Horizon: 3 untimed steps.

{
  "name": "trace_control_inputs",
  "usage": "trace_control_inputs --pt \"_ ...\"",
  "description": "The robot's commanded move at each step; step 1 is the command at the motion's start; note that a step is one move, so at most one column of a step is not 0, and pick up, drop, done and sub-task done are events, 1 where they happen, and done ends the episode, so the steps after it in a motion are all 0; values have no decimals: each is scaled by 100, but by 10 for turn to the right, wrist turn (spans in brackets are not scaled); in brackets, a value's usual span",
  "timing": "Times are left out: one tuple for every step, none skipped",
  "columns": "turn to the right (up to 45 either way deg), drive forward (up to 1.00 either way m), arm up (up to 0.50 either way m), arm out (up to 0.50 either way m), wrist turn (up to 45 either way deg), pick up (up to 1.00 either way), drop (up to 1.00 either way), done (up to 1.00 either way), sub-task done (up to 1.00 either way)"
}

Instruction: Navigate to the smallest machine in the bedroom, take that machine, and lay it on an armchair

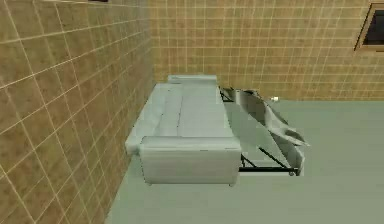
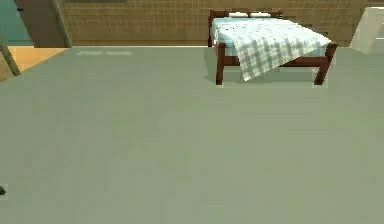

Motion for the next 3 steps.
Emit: trace_control_inputs --pt "450 0 0 0 0 0 0 0 0" --pt "90 0 0 0 0 0 0 0 0" --pt "0 100 0 0 0 0 0 0 0"
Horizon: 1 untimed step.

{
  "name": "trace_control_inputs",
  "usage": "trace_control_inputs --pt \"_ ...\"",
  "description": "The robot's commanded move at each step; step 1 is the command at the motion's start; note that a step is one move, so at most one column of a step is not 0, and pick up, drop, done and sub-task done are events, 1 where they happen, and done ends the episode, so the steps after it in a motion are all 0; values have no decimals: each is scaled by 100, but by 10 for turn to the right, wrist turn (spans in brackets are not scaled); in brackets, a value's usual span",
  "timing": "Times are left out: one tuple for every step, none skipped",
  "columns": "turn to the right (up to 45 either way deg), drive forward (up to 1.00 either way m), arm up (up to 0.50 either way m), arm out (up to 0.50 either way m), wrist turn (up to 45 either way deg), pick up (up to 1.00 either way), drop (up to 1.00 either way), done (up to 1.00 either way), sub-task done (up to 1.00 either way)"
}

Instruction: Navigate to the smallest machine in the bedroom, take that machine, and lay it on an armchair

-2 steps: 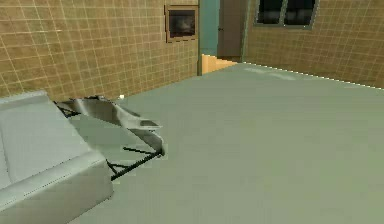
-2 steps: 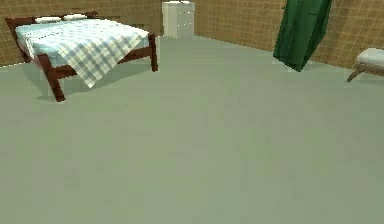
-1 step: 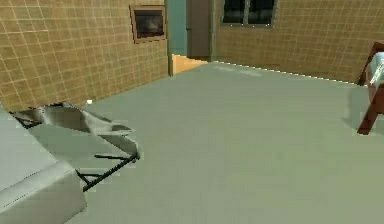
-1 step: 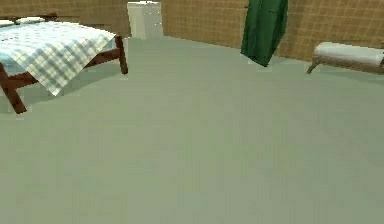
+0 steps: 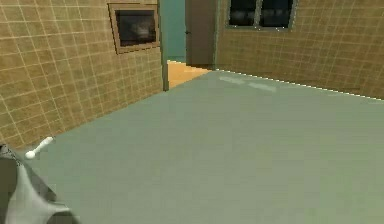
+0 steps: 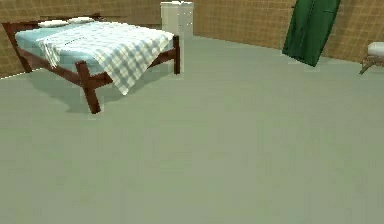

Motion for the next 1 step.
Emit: trace_control_inputs --pt "0 100 0 0 0 0 0 0 0"
